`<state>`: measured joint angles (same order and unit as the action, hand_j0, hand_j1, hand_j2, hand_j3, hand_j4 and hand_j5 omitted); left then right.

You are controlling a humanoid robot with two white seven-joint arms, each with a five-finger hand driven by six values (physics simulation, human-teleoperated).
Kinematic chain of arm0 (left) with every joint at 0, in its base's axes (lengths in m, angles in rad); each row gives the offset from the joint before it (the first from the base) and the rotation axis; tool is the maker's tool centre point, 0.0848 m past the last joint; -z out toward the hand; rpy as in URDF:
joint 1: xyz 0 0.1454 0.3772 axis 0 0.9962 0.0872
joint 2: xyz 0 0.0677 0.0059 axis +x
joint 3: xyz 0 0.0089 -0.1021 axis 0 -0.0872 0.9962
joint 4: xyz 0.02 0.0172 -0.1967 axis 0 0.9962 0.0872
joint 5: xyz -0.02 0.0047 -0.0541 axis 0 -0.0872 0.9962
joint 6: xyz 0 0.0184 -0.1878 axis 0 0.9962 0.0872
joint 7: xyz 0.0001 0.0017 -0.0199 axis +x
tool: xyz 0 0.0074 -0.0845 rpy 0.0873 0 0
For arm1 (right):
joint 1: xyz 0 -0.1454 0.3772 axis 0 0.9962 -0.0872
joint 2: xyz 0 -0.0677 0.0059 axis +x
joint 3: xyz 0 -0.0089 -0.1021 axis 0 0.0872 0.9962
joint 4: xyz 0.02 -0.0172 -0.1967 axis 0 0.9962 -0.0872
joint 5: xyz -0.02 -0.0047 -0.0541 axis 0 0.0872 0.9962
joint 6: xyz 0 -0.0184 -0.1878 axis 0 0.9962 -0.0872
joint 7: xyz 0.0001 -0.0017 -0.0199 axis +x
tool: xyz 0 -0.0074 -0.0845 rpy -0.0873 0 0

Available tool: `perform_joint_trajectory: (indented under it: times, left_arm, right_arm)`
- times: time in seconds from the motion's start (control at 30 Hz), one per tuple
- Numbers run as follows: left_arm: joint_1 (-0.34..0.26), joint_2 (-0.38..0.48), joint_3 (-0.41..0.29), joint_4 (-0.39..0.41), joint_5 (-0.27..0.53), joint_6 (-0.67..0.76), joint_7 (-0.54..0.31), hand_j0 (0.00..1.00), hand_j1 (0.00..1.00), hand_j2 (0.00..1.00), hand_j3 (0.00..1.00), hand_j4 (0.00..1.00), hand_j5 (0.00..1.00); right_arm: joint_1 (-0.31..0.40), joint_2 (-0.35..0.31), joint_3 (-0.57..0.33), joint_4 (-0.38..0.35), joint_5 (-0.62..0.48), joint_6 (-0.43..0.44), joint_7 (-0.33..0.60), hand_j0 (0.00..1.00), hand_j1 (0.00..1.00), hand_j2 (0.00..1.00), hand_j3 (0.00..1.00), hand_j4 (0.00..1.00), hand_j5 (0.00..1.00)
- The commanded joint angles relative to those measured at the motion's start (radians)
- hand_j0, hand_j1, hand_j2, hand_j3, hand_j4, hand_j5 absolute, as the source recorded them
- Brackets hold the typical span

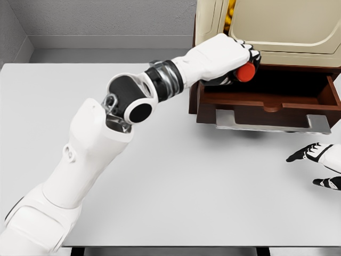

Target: Put the switch into the drawer with left arm, and close the drawer with right arm

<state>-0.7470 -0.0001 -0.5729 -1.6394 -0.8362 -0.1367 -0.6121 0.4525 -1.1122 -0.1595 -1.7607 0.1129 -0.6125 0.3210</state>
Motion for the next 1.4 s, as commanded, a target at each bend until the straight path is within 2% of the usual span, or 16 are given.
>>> perform_joint_trajectory:
  times: [0.0, 0.17, 0.3, 0.43, 0.9, 0.93, 1.37]
  left_arm:
    - [0.0, 0.0, -0.016, 0.024, -0.012, 0.002, 0.001, 0.3, 0.3, 0.3, 0.3, 0.3, 0.3]
    - [-0.026, 0.0, -0.031, 0.052, -0.023, 0.003, 0.001, 0.3, 0.3, 0.3, 0.3, 0.3, 0.3]
    - [-0.034, 0.0, -0.033, 0.062, -0.043, 0.002, 0.001, 0.36, 0.36, 0.36, 0.36, 0.36, 0.36]
    - [-0.034, 0.0, -0.044, 0.059, -0.044, 0.002, 0.001, 0.54, 0.54, 0.54, 0.54, 0.54, 0.54]
    - [-0.034, 0.0, -0.058, 0.053, -0.052, 0.002, 0.001, 0.6, 0.6, 0.6, 0.6, 0.6, 0.6]
    - [-0.032, 0.0, -0.058, 0.053, -0.054, 0.002, 0.001, 0.66, 0.66, 0.66, 0.66, 0.66, 0.66]
    - [-0.032, 0.0, -0.061, 0.049, -0.073, 0.003, 0.001, 0.7, 0.7, 0.7, 0.7, 0.7, 0.7]
  right_arm:
    - [0.0, -0.001, 0.0, 0.0, -0.007, 0.002, 0.0, 0.79, 0.79, 0.79, 0.79, 0.79, 0.79]
    - [0.0, -0.001, 0.0, 0.0, -0.007, 0.002, 0.0, 0.79, 0.79, 0.79, 0.79, 0.79, 0.79]
    - [0.0, -0.001, 0.0, 0.0, -0.007, 0.002, 0.0, 0.79, 0.79, 0.79, 0.79, 0.79, 0.79]
    - [0.0, -0.001, 0.0, 0.0, -0.007, 0.002, 0.0, 0.79, 0.79, 0.79, 0.79, 0.79, 0.79]
    - [0.0, -0.001, 0.0, 0.0, -0.007, 0.002, 0.001, 0.8, 0.8, 0.8, 0.8, 0.8, 0.8]
    - [0.0, -0.001, 0.0, 0.0, -0.007, 0.002, 0.001, 0.79, 0.79, 0.79, 0.79, 0.79, 0.79]
    - [0.0, -0.001, 0.0, 0.0, -0.007, 0.002, 0.001, 0.79, 0.79, 0.79, 0.79, 0.79, 0.79]
